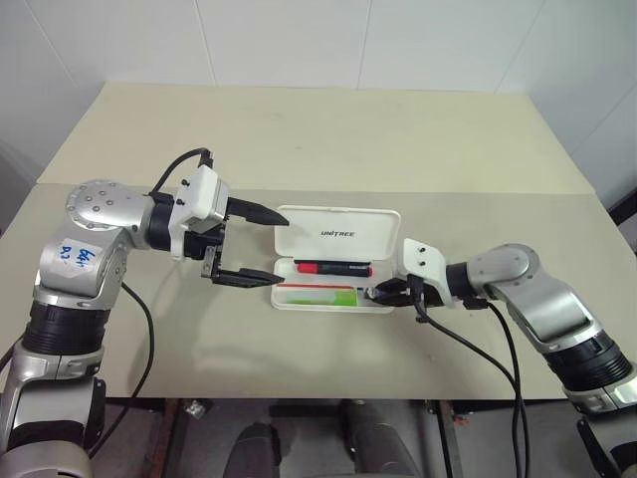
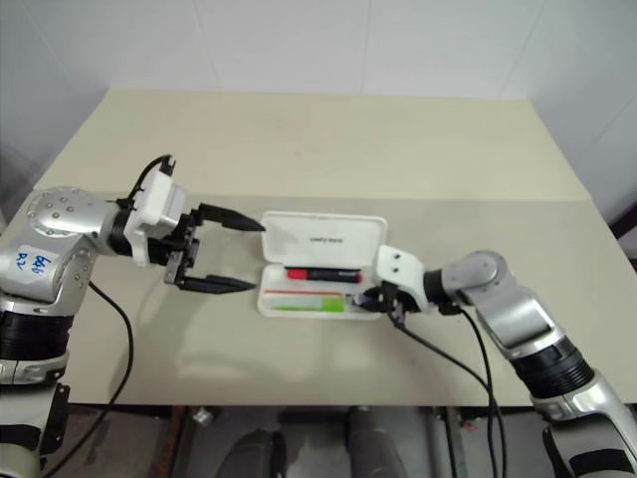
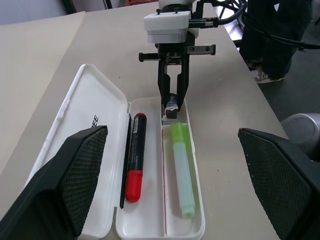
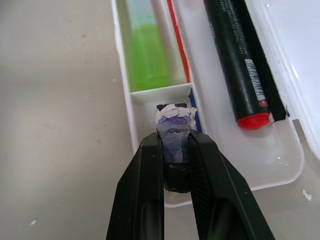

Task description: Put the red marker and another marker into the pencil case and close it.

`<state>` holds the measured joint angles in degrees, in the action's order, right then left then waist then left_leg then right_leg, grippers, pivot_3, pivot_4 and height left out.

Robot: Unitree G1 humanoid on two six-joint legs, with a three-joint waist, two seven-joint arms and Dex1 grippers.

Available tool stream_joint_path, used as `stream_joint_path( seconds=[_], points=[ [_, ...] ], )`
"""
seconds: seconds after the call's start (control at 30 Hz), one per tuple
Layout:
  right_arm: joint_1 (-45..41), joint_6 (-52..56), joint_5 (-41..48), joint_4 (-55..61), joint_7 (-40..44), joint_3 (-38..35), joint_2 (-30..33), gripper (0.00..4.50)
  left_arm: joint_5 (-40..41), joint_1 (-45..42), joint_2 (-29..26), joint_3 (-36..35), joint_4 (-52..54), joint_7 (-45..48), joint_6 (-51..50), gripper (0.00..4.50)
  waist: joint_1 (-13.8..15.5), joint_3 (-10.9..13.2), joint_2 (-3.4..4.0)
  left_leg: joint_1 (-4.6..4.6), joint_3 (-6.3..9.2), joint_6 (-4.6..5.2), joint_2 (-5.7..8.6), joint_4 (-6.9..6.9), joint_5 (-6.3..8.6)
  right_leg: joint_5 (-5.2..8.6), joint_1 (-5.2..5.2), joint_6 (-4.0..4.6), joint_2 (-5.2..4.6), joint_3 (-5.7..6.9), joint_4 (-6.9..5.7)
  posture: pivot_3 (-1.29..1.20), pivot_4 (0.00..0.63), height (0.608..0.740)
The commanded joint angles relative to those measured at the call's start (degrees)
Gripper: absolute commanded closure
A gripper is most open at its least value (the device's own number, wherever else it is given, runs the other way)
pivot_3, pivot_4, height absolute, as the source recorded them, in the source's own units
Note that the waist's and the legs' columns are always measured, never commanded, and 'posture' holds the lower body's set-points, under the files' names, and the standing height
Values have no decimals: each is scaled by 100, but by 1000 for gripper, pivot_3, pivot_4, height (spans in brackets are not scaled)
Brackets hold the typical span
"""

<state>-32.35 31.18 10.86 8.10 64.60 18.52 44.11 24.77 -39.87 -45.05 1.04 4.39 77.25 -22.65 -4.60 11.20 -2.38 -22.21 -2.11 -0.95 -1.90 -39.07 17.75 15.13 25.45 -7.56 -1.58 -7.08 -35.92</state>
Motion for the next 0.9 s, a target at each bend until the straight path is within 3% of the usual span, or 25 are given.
stream_joint_path(
  seconds=[0.03,0.33,0.57,0.87,0.9],
  points=[
    [-103,-91,-44,3,44,-2,-86,3110,129,-54,-94,-140,207,-31,-11,0,4,0,0,0,0,0,0,0,0,0,0,0,0,1,0,0,150,740],
    [-319,-348,298,-93,221,-516,-152,143,117,-40,-117,-140,221,-58,-3,0,-3,-1,-1,0,1,0,0,0,0,0,-1,1,0,3,-1,0,150,740],
    [-78,-639,794,83,452,-1159,-45,67,84,2,-117,-158,151,-74,66,0,4,-1,-1,0,2,0,-1,0,0,0,-1,1,-1,4,-1,0,150,740],
    [527,-448,1728,960,117,-2217,-88,67,193,337,-335,-363,206,-33,-12,0,-2,-1,-1,-1,2,0,-2,0,0,0,0,1,-2,4,-1,0,150,740],
    [567,-421,1873,1097,70,-2364,-101,25,208,383,-377,-405,150,-2,26,187,-6,-1,-1,-1,3,0,-3,1,0,0,0,1,-1,4,-3,0,150,740]
  ],
)
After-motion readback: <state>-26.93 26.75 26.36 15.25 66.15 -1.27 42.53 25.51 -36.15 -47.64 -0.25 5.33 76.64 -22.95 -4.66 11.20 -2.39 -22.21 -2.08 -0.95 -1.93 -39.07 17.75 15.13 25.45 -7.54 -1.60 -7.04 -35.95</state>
